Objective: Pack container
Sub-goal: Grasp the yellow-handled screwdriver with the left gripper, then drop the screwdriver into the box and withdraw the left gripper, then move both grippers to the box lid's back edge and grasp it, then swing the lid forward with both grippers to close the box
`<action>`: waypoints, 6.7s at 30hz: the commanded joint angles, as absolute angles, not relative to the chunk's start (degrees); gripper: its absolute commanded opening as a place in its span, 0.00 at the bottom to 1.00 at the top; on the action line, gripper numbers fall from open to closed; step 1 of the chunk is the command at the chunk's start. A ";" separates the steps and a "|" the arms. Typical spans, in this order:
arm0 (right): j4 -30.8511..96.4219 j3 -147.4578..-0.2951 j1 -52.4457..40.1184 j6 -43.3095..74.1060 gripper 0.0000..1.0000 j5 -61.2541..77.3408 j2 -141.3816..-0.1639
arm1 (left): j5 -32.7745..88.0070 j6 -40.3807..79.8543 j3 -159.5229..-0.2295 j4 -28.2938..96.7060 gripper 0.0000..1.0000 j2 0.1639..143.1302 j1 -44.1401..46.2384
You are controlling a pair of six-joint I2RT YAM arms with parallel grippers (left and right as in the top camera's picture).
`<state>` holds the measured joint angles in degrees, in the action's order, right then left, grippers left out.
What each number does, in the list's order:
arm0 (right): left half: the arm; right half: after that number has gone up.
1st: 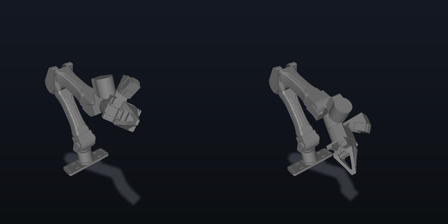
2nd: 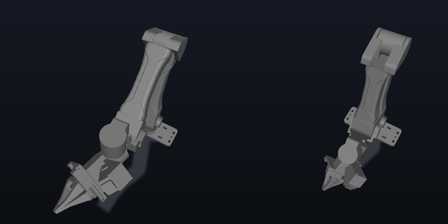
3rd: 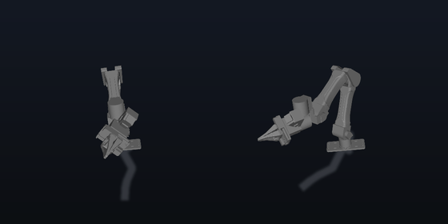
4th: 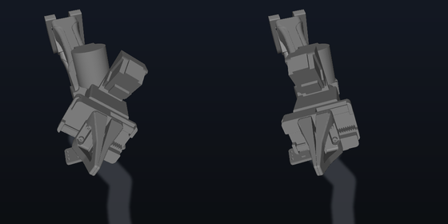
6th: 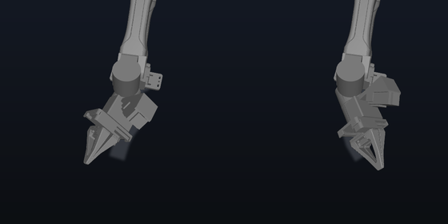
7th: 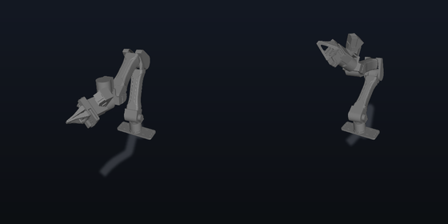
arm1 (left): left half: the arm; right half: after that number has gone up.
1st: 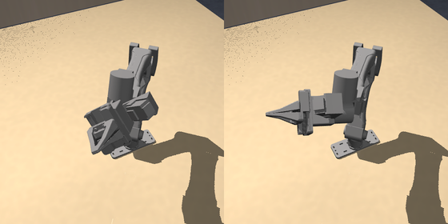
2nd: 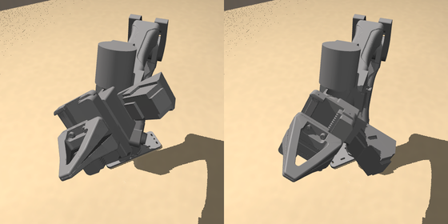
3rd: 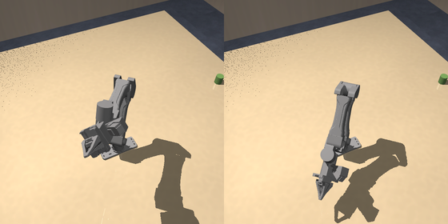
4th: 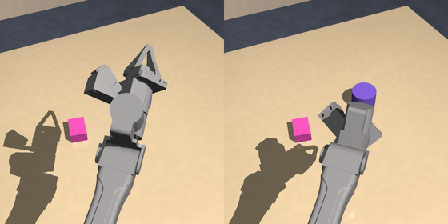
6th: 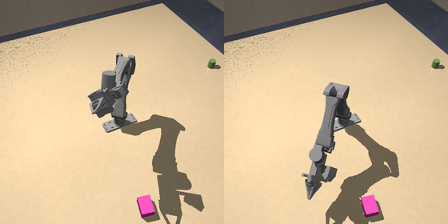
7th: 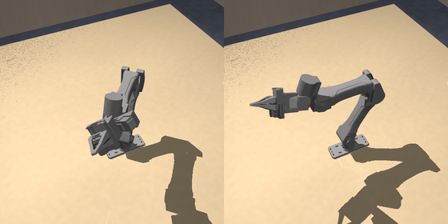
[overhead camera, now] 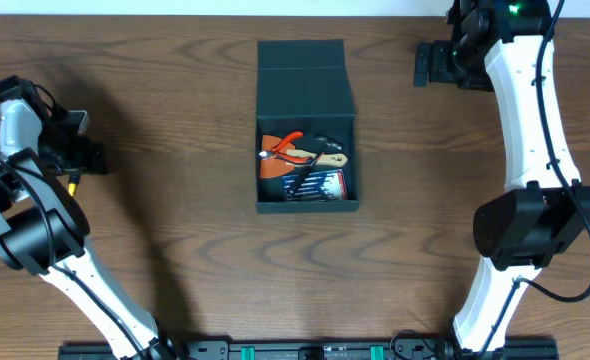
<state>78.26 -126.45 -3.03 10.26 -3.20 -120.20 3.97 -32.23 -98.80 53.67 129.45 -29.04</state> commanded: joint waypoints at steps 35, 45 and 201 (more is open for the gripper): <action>78.24 -126.63 -3.07 10.24 0.99 -2.74 -119.81 | 8.86 -41.85 -101.10 53.23 0.06 102.72 28.86; 79.90 -126.63 -3.07 10.22 0.99 -2.74 -119.81 | -3.66 -51.81 -101.06 49.82 0.06 116.86 36.60; 45.19 -126.21 -9.10 8.97 0.02 30.59 -126.32 | 47.20 6.59 -102.61 26.39 0.06 116.09 3.95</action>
<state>44.38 -125.51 -6.83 10.00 38.70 -132.81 49.17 9.34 -102.21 23.88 122.39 2.39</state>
